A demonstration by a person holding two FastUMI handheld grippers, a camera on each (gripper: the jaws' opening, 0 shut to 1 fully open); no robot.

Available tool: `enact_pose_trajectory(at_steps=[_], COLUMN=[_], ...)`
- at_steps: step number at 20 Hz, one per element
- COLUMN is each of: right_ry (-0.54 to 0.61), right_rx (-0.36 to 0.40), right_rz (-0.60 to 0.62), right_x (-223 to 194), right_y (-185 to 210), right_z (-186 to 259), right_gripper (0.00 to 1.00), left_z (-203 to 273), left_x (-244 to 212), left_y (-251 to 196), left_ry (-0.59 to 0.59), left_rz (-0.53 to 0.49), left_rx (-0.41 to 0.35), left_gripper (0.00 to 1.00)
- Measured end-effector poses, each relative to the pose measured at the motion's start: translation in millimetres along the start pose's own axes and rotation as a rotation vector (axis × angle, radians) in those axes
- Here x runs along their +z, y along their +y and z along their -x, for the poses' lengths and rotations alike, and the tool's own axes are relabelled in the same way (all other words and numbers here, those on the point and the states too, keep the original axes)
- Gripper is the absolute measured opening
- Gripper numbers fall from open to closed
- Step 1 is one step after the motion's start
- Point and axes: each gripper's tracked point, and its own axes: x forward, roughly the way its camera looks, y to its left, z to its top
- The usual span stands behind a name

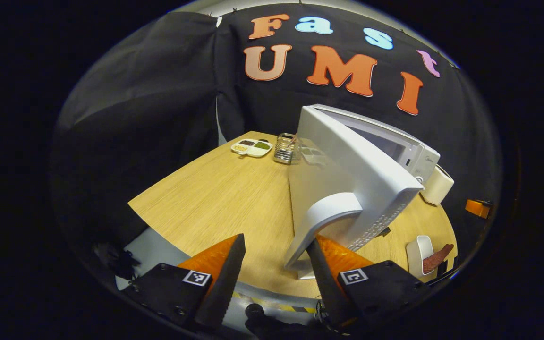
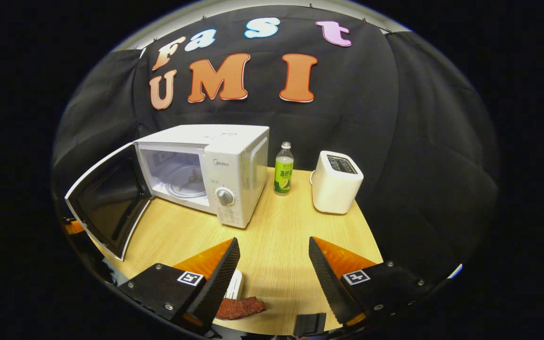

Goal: Open the microwave oven with the left hand, put the food in, and close the microwave oven.

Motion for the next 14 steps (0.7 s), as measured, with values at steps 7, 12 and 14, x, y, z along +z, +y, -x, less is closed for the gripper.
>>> enact_pose_trajectory(at_steps=[7,12,14], right_ry=[0.152,0.302,0.365], right_rx=[0.022,0.037,0.019], right_rz=[-0.058,-0.186,-0.287], right_x=[-42,-92,-111], right_y=[5,14,11], right_z=[-4,-2,-3], right_gripper=[0.92,0.9,0.88], left_z=[4,-3,-4], left_x=[19,38,47], left_y=[69,107,121], left_ry=[-0.02,-0.049,-0.061], left_rz=[-0.124,-0.101,-0.104], left_rx=[0.085,0.159,0.182], left_gripper=[0.92,0.84,0.84])
